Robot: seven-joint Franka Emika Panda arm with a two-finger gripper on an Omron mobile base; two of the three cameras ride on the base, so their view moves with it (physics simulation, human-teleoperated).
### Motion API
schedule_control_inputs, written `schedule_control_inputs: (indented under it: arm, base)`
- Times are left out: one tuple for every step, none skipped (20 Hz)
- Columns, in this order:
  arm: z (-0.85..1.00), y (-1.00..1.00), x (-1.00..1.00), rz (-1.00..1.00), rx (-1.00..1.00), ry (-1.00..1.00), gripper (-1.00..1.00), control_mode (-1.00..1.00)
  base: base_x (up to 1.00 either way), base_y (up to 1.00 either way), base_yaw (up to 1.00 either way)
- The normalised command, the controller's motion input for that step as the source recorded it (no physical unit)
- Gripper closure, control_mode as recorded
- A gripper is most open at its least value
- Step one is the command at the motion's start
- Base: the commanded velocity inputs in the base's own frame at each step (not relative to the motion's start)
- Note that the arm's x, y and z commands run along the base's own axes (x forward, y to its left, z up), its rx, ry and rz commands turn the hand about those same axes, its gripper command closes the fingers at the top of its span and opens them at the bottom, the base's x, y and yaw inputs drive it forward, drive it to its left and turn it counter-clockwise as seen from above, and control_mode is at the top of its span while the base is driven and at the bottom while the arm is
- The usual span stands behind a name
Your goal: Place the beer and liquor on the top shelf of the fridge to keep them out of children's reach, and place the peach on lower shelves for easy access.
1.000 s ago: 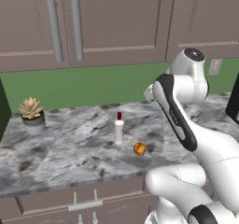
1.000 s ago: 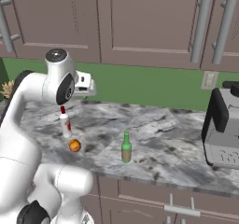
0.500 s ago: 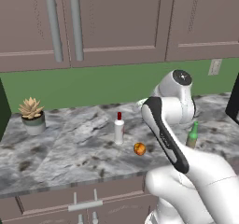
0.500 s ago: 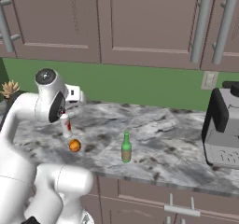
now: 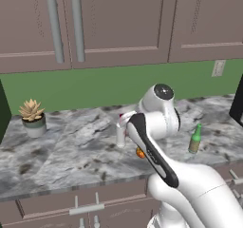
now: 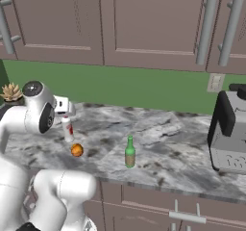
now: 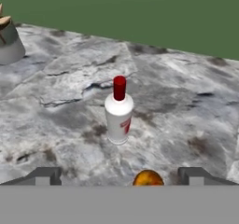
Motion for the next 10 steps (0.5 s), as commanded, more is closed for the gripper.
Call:
schedule_control_inputs:
  arm:
    - [-0.24, 0.32, 0.14, 0.03, 0.0, 0.01, -1.0, -1.0]
    - [-0.26, 0.26, 0.19, 0.04, 0.0, 0.0, -1.0, -1.0]
    - [-0.26, 0.21, 0.21, 0.04, 0.0, 0.0, -1.0, -1.0]
    - [-0.24, 0.17, 0.22, 0.03, 0.0, 0.0, -1.0, -1.0]
    - [-0.25, 0.15, 0.25, 0.02, 0.0, 0.0, -1.0, -1.0]
    - [-0.24, 0.11, 0.26, 0.01, 0.0, 0.0, -1.0, -1.0]
    - [-0.23, 0.01, 0.34, 0.01, 0.0, 0.0, -1.0, -1.0]
    - [-0.21, 0.0, 0.35, 0.01, 0.0, 0.0, -1.0, -1.0]
    - [-0.18, 0.0, 0.35, 0.0, 0.0, 0.0, -1.0, -1.0]
    - [-0.12, 0.0, 0.3, 0.0, 0.0, 0.0, -1.0, -1.0]
  base:
    - [0.0, 0.0, 0.0]
    - [0.0, 0.0, 0.0]
    - [0.0, 0.0, 0.0]
    - [0.0, 0.0, 0.0]
    - [0.0, 0.0, 0.0]
    - [0.0, 0.0, 0.0]
    - [0.0, 0.0, 0.0]
    - [0.0, 0.0, 0.0]
    - [0.0, 0.0, 0.0]
    - [0.0, 0.0, 0.0]
